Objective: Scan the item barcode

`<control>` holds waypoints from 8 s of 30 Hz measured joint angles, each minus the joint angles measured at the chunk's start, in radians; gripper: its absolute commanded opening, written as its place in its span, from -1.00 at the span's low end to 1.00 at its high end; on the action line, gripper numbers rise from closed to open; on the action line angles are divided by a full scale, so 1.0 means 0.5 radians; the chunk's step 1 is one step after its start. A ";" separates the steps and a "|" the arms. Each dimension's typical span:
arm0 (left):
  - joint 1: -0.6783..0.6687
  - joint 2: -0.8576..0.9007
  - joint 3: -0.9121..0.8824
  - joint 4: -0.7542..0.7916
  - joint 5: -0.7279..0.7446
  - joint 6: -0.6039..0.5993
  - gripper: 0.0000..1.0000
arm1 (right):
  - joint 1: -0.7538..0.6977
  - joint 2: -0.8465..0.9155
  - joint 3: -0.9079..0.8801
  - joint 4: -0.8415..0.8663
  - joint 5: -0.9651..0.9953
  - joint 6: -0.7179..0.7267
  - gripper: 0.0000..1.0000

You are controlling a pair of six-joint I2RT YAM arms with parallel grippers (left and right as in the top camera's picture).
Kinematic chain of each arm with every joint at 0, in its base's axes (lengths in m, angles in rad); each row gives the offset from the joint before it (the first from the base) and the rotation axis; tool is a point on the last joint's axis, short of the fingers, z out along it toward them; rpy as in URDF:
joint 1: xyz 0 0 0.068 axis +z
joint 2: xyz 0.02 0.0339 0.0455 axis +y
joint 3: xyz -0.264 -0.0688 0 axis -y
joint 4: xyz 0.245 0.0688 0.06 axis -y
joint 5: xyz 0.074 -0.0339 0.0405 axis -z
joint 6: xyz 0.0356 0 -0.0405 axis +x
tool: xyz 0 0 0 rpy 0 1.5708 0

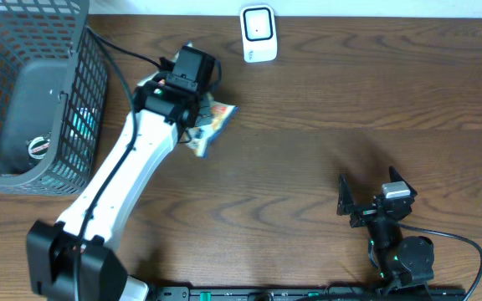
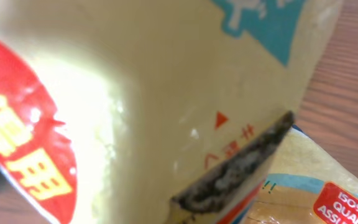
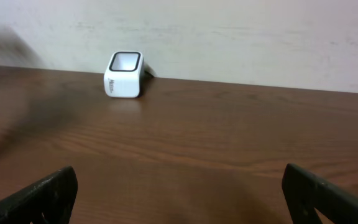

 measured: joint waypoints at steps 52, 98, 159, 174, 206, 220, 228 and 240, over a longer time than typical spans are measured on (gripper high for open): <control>-0.696 0.871 0.086 0.346 -0.239 -0.078 0.95 | 0.000 0.000 0.000 0.000 0.000 0.000 0.99; -0.114 0.457 0.288 0.659 1.925 -0.237 -0.86 | 0.000 0.000 0.000 0.000 0.000 0.000 0.99; -0.396 0.954 0.264 0.203 1.171 0.027 -0.85 | 0.000 0.000 0.000 0.000 -0.001 0.000 0.99; -0.410 0.764 0.318 0.367 0.510 0.005 -0.84 | 0.000 0.000 0.000 0.000 0.000 0.000 0.99; -0.350 0.520 0.465 0.004 0.641 0.399 -0.80 | -0.001 0.000 0.000 0.000 0.000 0.000 0.98; -0.646 0.680 0.089 -0.177 0.964 -0.149 -0.79 | 0.000 0.000 0.000 0.000 0.000 0.000 0.99; -0.660 0.780 0.083 -0.125 0.912 -0.166 -0.78 | 0.000 0.000 0.000 0.000 0.000 0.000 0.99; -0.604 0.851 0.057 -0.027 0.654 -0.084 -0.78 | -0.001 0.000 0.000 0.000 0.000 0.000 0.99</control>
